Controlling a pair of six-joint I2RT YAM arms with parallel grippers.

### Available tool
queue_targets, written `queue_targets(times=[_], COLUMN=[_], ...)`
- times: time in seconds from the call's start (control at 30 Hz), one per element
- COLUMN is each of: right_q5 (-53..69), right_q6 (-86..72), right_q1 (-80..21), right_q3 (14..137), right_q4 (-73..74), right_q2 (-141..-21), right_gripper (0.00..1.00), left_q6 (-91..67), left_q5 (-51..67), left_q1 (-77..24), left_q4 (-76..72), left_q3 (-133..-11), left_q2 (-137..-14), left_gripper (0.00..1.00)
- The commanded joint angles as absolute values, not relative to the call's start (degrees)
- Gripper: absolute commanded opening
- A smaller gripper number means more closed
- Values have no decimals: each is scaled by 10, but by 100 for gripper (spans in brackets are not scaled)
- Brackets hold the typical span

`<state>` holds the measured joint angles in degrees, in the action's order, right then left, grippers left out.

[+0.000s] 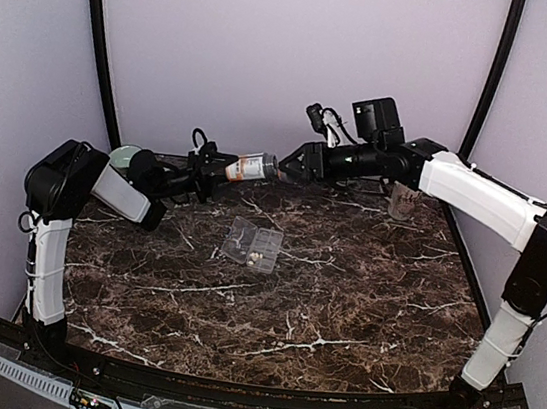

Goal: Sort the pills into containers
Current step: Screw the lid of the pill bottle onto the pill bottle.

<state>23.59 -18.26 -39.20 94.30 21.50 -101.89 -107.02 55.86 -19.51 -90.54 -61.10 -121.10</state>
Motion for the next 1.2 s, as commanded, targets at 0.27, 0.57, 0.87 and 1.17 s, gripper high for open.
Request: queue_targets(times=[0.27,0.57,0.87,1.17], right_q5=[300,320,328,332], right_q6=[-171,-140,-131,-127], right_q1=[-361,-358,-358,-358], right_q3=[993,1020,1046,1065], right_q4=[230,270,298,316], right_q2=[-994,-1010,-1031,-1046], right_gripper=[39,41,42,45], left_q6=[-1109,-1123,-1128,-1132], left_q5=[565,601,622,633], left_q1=[-207,-209,-214,-217], left_q4=[-998,-998,-997,-997], left_q3=[-665,-687,-700,-710], left_q2=[-1186,-1193,-1197,-1199], left_gripper=[8,8,8,8])
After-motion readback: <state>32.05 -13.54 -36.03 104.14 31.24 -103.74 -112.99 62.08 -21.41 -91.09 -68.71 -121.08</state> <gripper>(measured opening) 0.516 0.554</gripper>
